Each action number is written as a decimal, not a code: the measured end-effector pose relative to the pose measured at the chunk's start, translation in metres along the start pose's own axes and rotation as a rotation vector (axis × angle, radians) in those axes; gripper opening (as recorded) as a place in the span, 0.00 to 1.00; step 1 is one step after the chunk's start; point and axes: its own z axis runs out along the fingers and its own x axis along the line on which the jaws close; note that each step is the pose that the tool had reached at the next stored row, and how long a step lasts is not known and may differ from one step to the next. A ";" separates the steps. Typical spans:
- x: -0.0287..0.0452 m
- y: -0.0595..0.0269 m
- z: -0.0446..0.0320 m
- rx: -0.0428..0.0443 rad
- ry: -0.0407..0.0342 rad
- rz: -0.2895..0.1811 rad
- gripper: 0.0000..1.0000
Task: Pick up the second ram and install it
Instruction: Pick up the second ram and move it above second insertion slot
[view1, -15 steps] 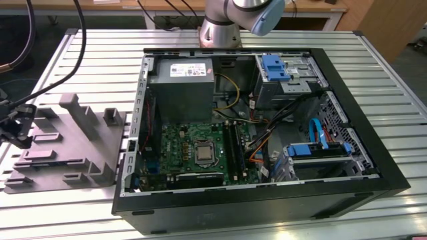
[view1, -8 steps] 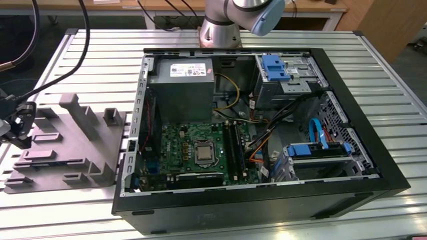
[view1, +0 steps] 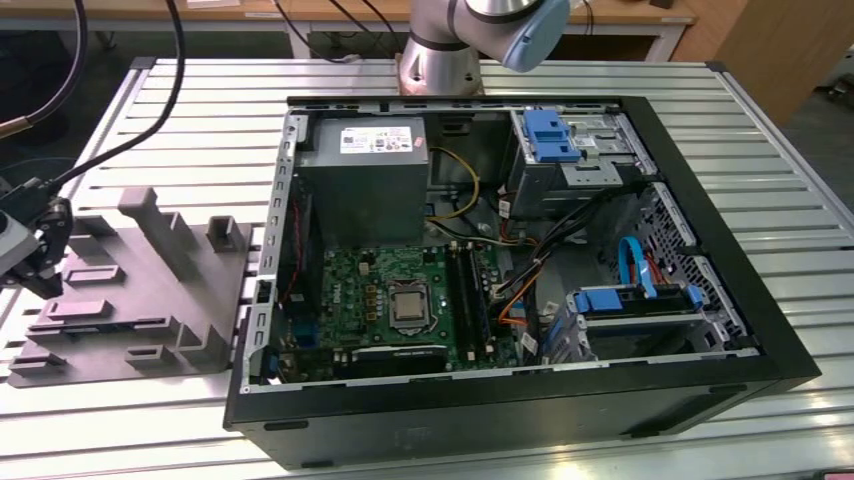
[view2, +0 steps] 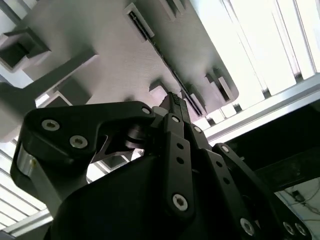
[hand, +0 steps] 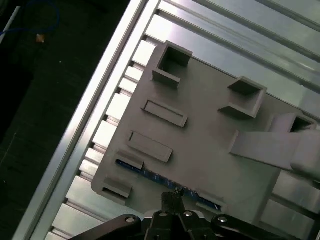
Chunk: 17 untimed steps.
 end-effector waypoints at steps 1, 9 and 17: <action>0.0000 0.0000 0.0002 -0.0006 0.0008 -0.018 0.10; 0.0000 -0.0001 0.0016 -0.0052 0.0073 -0.164 0.10; 0.0001 -0.0001 0.0028 -0.0098 0.0139 -0.310 0.10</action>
